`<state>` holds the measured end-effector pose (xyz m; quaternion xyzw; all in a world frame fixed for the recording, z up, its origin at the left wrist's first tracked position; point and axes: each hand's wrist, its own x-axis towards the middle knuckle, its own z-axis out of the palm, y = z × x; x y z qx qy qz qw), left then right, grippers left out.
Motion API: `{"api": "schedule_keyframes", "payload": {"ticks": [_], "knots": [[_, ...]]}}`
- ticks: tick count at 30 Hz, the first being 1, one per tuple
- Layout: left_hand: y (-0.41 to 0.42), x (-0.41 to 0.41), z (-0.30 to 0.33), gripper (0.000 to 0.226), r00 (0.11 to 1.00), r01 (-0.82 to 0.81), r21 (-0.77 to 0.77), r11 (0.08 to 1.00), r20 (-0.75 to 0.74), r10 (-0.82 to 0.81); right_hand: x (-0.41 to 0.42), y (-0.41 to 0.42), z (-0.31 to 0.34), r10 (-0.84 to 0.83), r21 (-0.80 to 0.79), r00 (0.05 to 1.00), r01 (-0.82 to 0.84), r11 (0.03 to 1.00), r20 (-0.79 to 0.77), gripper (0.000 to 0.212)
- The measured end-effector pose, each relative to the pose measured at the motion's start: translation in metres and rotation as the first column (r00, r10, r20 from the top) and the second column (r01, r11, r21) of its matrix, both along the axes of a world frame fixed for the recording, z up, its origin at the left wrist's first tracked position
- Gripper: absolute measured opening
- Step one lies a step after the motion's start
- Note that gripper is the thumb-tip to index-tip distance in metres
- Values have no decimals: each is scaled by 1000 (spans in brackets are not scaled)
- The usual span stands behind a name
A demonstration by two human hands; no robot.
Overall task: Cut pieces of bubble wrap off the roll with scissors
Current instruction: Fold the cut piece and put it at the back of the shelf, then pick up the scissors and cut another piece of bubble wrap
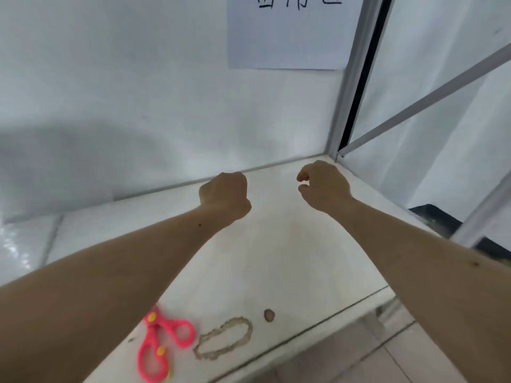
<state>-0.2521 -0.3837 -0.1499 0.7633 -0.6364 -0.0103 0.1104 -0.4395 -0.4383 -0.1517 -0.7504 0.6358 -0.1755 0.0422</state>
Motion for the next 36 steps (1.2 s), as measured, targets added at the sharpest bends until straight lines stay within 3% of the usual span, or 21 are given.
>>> {"api": "schedule_keyframes", "payload": {"ticks": [9, 20, 23, 29, 33, 36], "knots": [[180, 56, 25, 23, 999, -4, 36, 999, -31, 5, 83, 178, 20, 275, 48, 960, -273, 961, -45, 30], [309, 128, 10, 26, 929, -206, 76, 976, -299, 219, 165, 285, 1, 317, 189, 944, -329, 925, 91, 20], [314, 141, -4, 29, 858, -280, 89, 956, -424, 291, 185, 283, -10, 287, 250, 937, -332, 910, 200, 28], [294, 154, -19, 49, 636, -380, 92, 920, -696, 333, 221, 258, -21, 135, 344, 862, -332, 878, 489, 69], [279, 157, -26, 59, 418, -406, 139, 903, -851, 319, 240, 237, -22, 87, 391, 837, -341, 855, 540, 88], [270, 156, -31, 60, 299, -431, 161, 888, -903, 309, 249, 227, -25, 57, 396, 829, -325, 859, 557, 85]]}}
